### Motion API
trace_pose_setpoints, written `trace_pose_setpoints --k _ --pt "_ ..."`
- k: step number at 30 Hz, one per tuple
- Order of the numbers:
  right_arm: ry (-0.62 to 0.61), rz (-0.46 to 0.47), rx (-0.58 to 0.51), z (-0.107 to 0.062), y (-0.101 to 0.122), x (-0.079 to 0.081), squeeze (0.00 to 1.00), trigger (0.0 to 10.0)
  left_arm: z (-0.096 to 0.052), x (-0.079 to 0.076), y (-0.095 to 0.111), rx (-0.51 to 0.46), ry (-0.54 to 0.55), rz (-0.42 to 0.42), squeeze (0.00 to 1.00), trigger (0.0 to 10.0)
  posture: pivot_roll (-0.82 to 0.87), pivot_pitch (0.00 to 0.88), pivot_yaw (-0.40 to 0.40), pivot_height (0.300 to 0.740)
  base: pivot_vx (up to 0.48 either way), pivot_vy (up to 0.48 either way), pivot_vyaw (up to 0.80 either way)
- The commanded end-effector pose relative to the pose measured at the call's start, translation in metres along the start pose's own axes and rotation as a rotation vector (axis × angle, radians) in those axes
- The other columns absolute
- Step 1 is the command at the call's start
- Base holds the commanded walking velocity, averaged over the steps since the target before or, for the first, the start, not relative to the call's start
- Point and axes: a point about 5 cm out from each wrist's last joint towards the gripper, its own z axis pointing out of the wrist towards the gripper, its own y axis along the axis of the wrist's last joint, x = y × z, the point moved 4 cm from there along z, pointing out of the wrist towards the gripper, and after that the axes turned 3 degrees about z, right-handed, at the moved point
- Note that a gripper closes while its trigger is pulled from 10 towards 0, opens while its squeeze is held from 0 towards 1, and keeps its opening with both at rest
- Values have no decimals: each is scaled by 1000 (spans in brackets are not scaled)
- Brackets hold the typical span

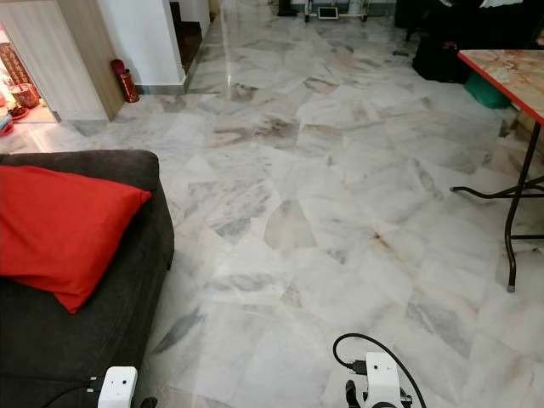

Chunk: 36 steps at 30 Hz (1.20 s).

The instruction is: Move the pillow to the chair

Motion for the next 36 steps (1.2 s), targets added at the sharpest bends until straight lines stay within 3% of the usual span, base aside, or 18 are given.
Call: trace_pose_setpoints --k 1,24,36 --pt "0 -3 1 0 -1 -1 0 10000 -2 1 -8 32 -2 -9 0 10000 32 22 8 740 270 0 0" --pt "2 4 23 -2 -10 2 0 10000 -2 -2 -14 65 -16 6 0 10000 27 21 10 740 289 0 0" --pt "-9 8 15 -1 -4 -6 0 10000 -3 0 -18 73 -12 2 0 10000 31 29 7 740 294 0 0"
